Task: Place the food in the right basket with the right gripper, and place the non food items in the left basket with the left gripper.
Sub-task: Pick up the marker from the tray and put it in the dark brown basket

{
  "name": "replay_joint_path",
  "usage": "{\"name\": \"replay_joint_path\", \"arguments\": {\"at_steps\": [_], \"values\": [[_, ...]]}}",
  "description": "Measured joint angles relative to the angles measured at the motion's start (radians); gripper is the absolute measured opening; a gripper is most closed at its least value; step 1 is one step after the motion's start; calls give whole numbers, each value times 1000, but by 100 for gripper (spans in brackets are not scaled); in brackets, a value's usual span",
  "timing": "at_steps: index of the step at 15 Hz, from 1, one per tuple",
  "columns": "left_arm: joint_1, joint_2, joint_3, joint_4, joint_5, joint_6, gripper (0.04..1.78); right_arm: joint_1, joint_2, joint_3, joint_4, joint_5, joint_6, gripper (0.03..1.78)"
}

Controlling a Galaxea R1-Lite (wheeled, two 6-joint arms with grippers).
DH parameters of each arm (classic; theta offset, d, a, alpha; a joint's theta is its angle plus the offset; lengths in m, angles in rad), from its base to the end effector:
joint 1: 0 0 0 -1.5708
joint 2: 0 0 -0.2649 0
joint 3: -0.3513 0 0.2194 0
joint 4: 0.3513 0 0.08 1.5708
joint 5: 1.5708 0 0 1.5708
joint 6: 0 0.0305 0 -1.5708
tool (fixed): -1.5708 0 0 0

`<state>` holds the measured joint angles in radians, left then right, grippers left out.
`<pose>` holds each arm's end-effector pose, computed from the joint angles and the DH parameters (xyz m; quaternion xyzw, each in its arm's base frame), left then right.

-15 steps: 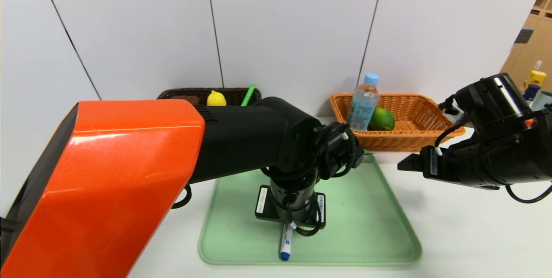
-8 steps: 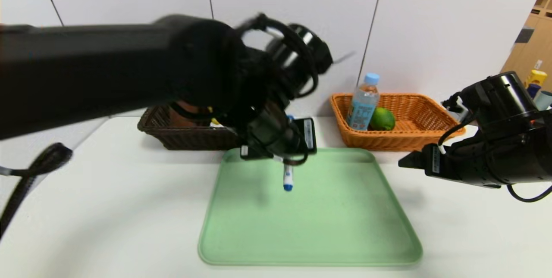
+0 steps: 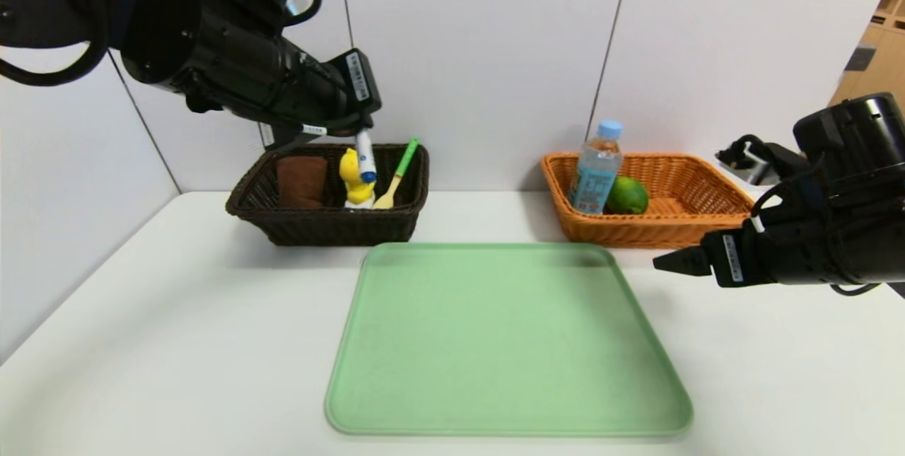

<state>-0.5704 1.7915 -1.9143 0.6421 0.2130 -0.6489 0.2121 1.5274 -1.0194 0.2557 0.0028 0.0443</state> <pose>0.2968 -0.1828 0.3041 -0.2103 0.2797 -0.0872 0.9327 0.2786 0.0601 0.1540 -0.0185 0.3727 0.0913 0.9233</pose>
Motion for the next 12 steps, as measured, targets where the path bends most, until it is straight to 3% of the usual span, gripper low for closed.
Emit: {"name": "replay_joint_path", "arguments": {"at_steps": [6,12], "values": [[191,35,55,-86,-8,39,17,-57,8,-27,-25,10,-31,170],[306,175,54,-172,-18,29,17,-68,10,-25,-39,10,-30,170]]}}
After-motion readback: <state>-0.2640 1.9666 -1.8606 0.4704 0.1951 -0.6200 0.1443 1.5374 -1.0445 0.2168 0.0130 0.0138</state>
